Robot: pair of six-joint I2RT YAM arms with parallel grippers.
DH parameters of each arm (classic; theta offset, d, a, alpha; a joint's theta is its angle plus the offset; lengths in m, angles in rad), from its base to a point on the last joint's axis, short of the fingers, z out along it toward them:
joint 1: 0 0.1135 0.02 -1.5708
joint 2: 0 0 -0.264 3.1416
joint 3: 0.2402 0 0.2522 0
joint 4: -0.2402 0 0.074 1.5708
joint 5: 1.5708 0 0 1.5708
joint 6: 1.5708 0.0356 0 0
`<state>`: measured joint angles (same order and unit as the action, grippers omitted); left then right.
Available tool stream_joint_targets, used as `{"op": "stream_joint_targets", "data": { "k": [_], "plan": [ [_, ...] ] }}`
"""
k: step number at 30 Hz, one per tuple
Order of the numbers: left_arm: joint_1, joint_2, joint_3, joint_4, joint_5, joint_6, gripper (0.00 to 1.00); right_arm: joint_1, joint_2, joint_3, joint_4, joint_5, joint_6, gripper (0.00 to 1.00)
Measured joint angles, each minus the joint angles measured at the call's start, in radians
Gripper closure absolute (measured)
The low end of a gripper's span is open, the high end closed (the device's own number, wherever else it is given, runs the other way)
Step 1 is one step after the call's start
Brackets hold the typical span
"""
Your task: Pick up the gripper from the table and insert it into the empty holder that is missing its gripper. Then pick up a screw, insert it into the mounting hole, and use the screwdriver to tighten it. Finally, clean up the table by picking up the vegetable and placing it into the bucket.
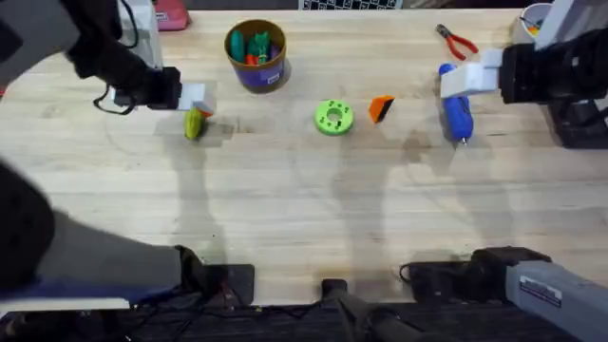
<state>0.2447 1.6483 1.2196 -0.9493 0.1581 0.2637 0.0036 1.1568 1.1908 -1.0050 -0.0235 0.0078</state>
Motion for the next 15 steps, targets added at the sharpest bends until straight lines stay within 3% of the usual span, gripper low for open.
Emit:
{"op": "stream_joint_targets", "data": {
  "k": [6, 15],
  "plan": [
    [0.0, 0.161, 0.102, 0.012, 0.004, 0.016, 0.015, 0.0, 0.0, 0.0, 0.002, 0.0, 0.0, 0.008],
    [0.0, 0.269, 0.115, 0.045, 0.005, 0.021, 0.027, 0.0, 0.0, 0.0, 0.002, 0.0, 0.0, 0.007]
  ]
}}
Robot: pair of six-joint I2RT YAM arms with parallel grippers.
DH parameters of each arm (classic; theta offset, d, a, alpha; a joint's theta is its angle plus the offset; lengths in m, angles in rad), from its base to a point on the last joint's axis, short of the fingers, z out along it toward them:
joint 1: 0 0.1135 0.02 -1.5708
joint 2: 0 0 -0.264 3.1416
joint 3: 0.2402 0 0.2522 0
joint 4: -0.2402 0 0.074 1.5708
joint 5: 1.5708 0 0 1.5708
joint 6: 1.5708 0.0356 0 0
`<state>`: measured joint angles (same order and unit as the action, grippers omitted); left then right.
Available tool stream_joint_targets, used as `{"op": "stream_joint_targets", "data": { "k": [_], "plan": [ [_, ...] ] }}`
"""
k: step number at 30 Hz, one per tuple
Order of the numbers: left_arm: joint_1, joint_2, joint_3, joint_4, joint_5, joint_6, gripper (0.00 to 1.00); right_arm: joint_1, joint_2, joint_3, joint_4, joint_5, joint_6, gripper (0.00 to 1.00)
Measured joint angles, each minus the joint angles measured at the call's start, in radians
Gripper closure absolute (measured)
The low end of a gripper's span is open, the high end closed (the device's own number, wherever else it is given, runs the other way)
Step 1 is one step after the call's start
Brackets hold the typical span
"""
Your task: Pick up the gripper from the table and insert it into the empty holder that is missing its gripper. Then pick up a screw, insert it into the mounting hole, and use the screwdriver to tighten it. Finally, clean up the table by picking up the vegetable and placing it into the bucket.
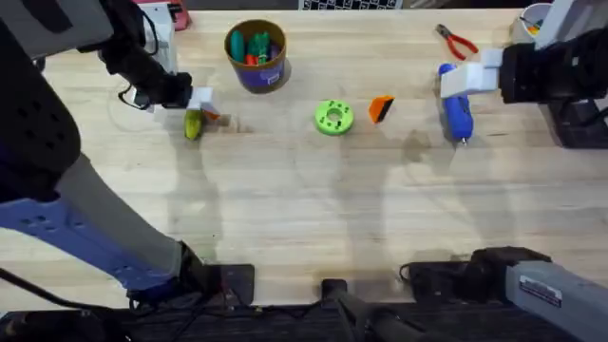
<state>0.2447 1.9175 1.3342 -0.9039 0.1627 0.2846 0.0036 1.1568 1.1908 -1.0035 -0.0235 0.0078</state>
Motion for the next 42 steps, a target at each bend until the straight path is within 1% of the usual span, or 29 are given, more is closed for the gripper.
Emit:
{"op": "stream_joint_targets", "data": {
  "k": [1, 2, 4, 5, 7, 9, 10, 11, 19, 22, 26, 29, 30, 31, 35, 38, 42],
  "plan": [
    [0.0, 0.002, 0.0, 0.0, 0.0, -0.001, 0.059, 0.0, 0.0, 0.0, 0.0, 0.0, 0.0, 0.007],
    [0.0, 0.002, 0.0, 0.0, 0.0, 0.0, 0.122, 0.0, 0.0, 0.0, 0.0, 0.0, 0.0, 0.007],
    [0.0, 0.002, 0.0, 0.0, 0.001, 0.003, 0.252, 0.0, 0.0, 0.0, 0.0, 0.0, 0.0, 0.007],
    [0.0, 0.002, 0.0, 0.001, 0.002, 0.002, 0.34, 0.0, 0.0, 0.0, 0.0, 0.0, 0.0, 0.007],
    [0.0, 0.002, 0.0, 0.0, 0.003, 0.003, 0.574, 0.0, 0.0, 0.0, 0.0, 0.0, 0.0, 0.007],
    [0.0, 0.002, 0.0, 0.0, 0.01, 0.005, 0.9, 0.0, 0.0, 0.0, 0.0, 0.0, 0.0, 0.007],
    [-0.002, 0.002, 0.0, 0.0, 0.014, 0.007, 0.973, 0.0, 0.0, 0.0, 0.0, 0.0, 0.0, 0.007],
    [-0.004, 0.002, 0.0, 0.001, 0.014, 0.007, 0.988, 0.0, 0.0, 0.0, 0.0, 0.0, 0.0, 0.007],
    [-0.006, 0.002, 0.0, 0.002, 0.014, 0.007, 0.988, 0.0, 0.0, 0.0, 0.0, 0.0, 0.0, 0.007],
    [-0.006, 0.002, 0.008, -0.026, 0.014, 0.007, 0.988, 0.0, 0.0, 0.0, 0.0, 0.0, 0.0, 0.007],
    [-0.006, 0.002, 0.07, -0.096, 0.021, -0.029, 0.988, 0.0, 0.0, 0.0, 0.0, 0.0, 0.0, 0.007],
    [-0.013, -0.012, 0.128, -0.1, 0.025, -0.049, 0.988, 0.0, 0.0, 0.0, 0.0, 0.0, 0.0, 0.007],
    [-0.033, -0.07, 0.148, -0.103, 0.025, -0.071, 0.988, 0.0, 0.0, 0.0, 0.0, 0.0, 0.0, 0.007],
    [-0.044, -0.102, 0.151, -0.109, 0.025, -0.08, 0.988, 0.0, 0.0, 0.0, 0.0, 0.0, 0.0, 0.007],
    [-0.088, -0.236, 0.153, -0.161, 0.025, -0.1, 0.988, 0.0, 0.0, 0.0, 0.0, 0.0, 0.0, 0.007],
    [-0.115, -0.327, 0.153, -0.195, 0.023, -0.115, 0.988, 0.0, 0.0, 0.0, 0.0, 0.0, 0.0, 0.007],
    [-0.137, -0.439, 0.153, -0.233, 0.019, -0.126, 0.986, 0.0, 0.0, 0.0, 0.0, 0.0, 0.0, 0.007]
  ]
}}
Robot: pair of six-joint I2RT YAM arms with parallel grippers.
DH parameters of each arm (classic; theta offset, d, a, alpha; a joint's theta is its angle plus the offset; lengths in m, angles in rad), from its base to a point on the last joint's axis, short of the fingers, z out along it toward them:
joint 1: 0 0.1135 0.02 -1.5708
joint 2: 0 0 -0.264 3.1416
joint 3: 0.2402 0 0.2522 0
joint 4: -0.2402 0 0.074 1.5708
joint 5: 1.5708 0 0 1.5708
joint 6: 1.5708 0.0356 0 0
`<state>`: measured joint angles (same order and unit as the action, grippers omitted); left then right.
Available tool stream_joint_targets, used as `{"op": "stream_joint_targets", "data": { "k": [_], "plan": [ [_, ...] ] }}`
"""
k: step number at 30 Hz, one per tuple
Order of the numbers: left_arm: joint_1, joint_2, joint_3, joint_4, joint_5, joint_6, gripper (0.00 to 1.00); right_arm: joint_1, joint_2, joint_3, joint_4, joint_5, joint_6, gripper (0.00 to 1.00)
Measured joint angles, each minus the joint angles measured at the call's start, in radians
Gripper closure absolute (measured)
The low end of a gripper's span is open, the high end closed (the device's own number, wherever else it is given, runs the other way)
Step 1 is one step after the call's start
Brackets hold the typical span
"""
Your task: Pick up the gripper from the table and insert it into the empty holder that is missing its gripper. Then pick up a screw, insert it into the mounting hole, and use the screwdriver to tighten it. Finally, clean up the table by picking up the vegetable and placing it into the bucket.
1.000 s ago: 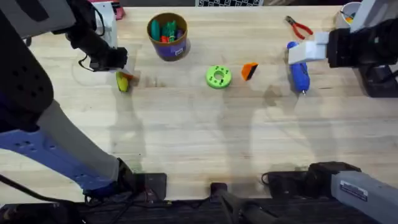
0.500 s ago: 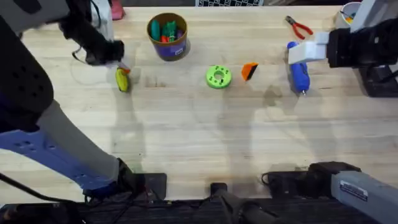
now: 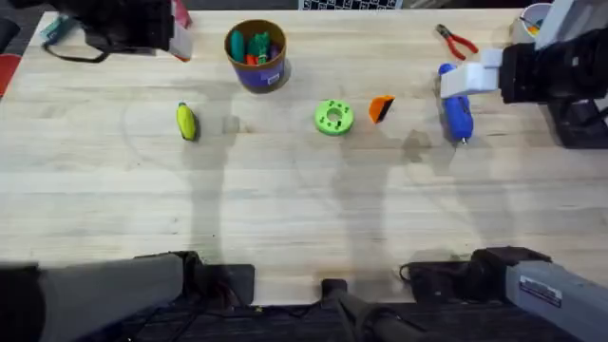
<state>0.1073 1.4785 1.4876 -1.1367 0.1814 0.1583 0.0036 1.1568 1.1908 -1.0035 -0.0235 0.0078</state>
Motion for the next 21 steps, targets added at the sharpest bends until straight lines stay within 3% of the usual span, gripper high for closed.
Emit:
{"op": "stream_joint_targets", "data": {
  "k": [1, 6, 7, 15, 21],
  "plan": [
    [-0.004, -0.02, 0.0, -0.01, -0.003, 0.002, 0.909, 0.0, 0.0, 0.0, 0.0, 0.0, 0.0, 0.008],
    [-0.029, -0.108, 0.0, -0.083, -0.006, -0.007, 0.115, 0.0, 0.0, 0.0, 0.0, 0.0, 0.0, 0.007],
    [-0.035, -0.118, 0.0, -0.095, -0.006, -0.011, 0.039, 0.0, 0.0, 0.0, 0.0, 0.0, 0.0, 0.007],
    [-0.058, -0.174, 0.0, -0.162, -0.009, -0.013, 0.013, 0.0, 0.0, 0.0, 0.0, 0.0, 0.0, 0.008],
    [-0.06, -0.322, -0.021, -0.168, 0.008, -0.013, 0.014, 0.0, 0.0, 0.0, -0.003, 0.0, 0.0, 0.008]
  ]
}}
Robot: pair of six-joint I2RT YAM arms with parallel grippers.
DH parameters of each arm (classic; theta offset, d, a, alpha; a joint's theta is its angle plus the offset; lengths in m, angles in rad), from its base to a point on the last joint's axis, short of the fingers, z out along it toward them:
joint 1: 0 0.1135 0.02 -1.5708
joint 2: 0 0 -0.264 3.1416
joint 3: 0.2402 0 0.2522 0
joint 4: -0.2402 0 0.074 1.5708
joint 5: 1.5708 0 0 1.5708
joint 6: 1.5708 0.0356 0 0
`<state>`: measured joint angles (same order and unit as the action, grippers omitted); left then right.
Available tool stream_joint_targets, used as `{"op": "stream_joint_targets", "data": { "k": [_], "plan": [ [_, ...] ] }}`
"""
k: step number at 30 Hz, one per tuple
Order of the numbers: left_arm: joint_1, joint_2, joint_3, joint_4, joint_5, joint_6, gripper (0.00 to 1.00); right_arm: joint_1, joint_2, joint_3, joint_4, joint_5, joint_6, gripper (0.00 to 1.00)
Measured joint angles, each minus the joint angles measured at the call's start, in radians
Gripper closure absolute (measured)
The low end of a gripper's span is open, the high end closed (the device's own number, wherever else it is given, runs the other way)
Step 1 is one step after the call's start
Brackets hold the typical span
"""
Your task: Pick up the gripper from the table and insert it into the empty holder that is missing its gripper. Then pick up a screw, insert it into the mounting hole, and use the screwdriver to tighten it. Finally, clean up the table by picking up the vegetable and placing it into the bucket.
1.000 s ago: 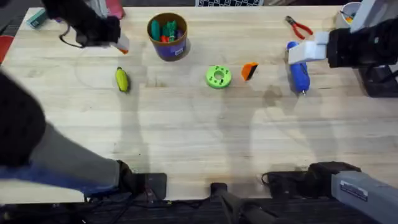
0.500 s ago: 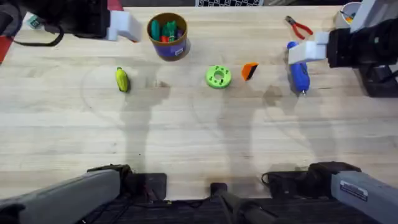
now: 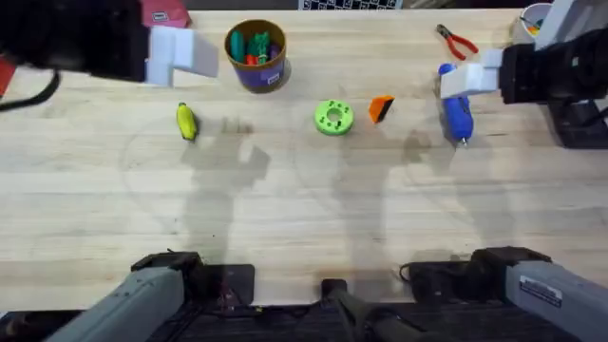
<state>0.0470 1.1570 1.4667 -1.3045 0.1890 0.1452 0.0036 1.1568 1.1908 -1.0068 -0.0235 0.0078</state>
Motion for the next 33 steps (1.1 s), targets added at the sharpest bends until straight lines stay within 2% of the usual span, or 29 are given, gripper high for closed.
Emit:
{"op": "stream_joint_targets", "data": {
  "k": [6, 12, 18, 25, 28, 30, 33],
  "plan": [
    [-0.004, -0.12, -0.002, 0.004, 0.003, 0.0, 0.013, 0.0, 0.0, 0.0, 0.0, 0.0, 0.0, 0.008],
    [-0.004, -0.124, -0.005, 0.001, 0.003, 0.0, 0.014, 0.0, 0.0, 0.0, 0.0, 0.0, 0.0, 0.007],
    [-0.004, -0.116, -0.01, -0.074, 0.013, -0.001, 0.014, 0.0, 0.0, 0.0, -0.001, 0.0, 0.0, 0.008],
    [-0.005, -0.116, -0.013, -0.001, 0.049, 0.001, 0.014, 0.0, 0.0, 0.0, -0.001, 0.0, 0.0, 0.007],
    [-0.025, -0.116, -0.041, 0.032, 0.052, 0.008, 0.014, 0.0, 0.0, 0.0, -0.001, 0.0, 0.0, 0.008],
    [-0.04, -0.116, -0.082, 0.1, 0.054, 0.011, 0.015, 0.0, 0.0, 0.0, -0.001, 0.0, 0.0, 0.008],
    [-0.05, -0.12, -0.182, 0.263, 0.06, 0.014, 0.015, 0.0, 0.0, 0.0, -0.001, 0.0, 0.0, 0.007]
  ]
}}
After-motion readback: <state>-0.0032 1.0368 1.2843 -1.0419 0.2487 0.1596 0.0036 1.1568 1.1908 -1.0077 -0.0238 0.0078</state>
